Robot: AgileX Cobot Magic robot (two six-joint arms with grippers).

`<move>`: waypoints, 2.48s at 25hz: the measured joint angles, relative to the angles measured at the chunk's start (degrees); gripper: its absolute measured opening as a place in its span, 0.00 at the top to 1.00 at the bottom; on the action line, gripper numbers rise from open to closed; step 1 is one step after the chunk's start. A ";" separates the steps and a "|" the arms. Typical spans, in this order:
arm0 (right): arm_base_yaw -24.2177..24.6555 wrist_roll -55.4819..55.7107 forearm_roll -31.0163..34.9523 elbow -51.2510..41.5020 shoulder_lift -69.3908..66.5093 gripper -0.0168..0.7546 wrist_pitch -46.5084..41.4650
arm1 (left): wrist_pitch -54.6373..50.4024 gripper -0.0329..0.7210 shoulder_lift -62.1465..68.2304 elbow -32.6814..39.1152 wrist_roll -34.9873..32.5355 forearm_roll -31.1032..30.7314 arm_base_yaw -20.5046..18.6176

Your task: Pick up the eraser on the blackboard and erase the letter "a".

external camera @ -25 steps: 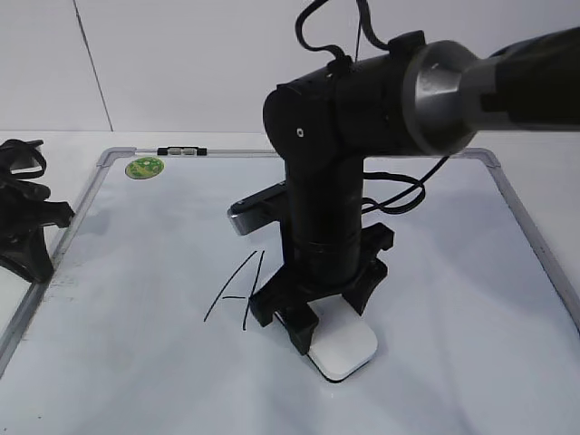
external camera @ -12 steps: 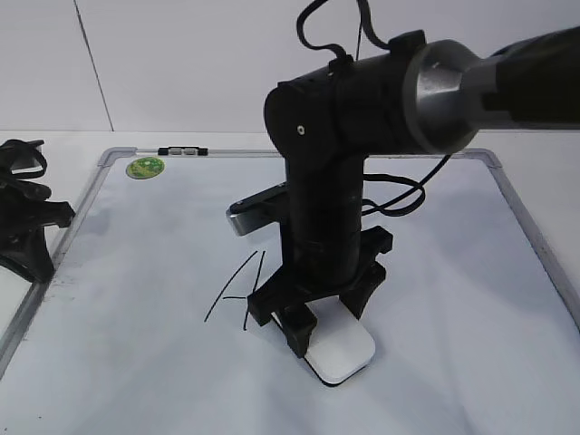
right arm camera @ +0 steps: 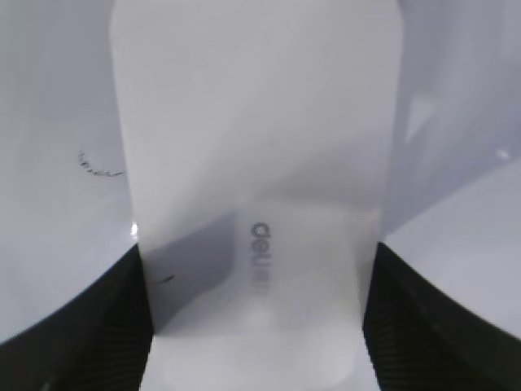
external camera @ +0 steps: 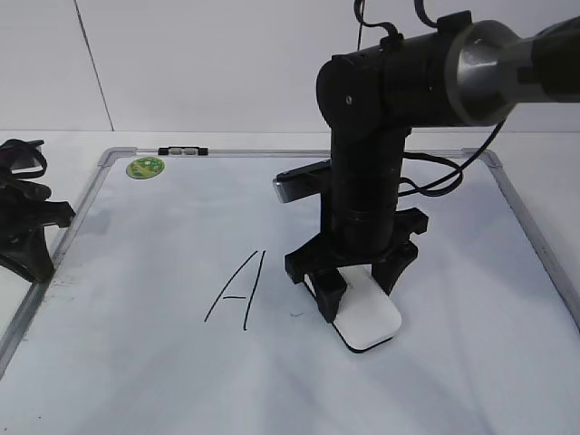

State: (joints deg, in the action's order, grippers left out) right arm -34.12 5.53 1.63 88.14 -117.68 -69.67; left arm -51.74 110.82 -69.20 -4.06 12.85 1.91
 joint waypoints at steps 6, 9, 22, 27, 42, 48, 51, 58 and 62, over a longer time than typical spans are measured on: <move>0.22 0.49 -2.10 1.07 -0.44 0.26 -0.10 | 0.00 0.92 0.00 0.00 0.00 0.00 0.00; 0.22 1.34 -4.13 1.07 0.15 0.26 0.02 | -0.04 0.92 0.00 0.00 0.00 0.00 0.00; 0.46 7.80 -14.03 1.92 17.39 0.26 -0.53 | 0.09 0.92 0.00 0.00 0.00 0.00 0.00; 0.46 11.08 -19.00 1.92 22.16 0.26 -0.88 | 0.09 0.91 0.00 0.00 0.00 0.00 0.00; 9.68 16.67 -25.92 1.92 26.19 0.26 -1.50 | 0.22 0.91 0.00 0.00 0.00 0.00 0.00; 15.84 14.47 -21.94 1.92 26.78 0.26 -1.68 | 0.22 0.91 0.00 0.00 0.00 0.00 0.00; 18.63 13.04 -19.95 1.92 26.78 0.26 -1.78 | 0.22 0.91 0.00 0.00 0.00 0.16 0.00; 25.62 8.54 -13.74 -0.11 26.78 0.26 -1.81 | 0.22 0.91 0.00 0.00 0.00 0.48 0.00; 27.01 6.70 -11.72 -1.61 25.52 0.26 -1.86 | 0.22 0.91 0.00 0.00 0.00 0.65 0.00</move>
State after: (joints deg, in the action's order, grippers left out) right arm -7.11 12.22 -10.09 86.53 -92.17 -71.53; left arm -51.52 110.82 -69.20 -4.06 13.50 1.91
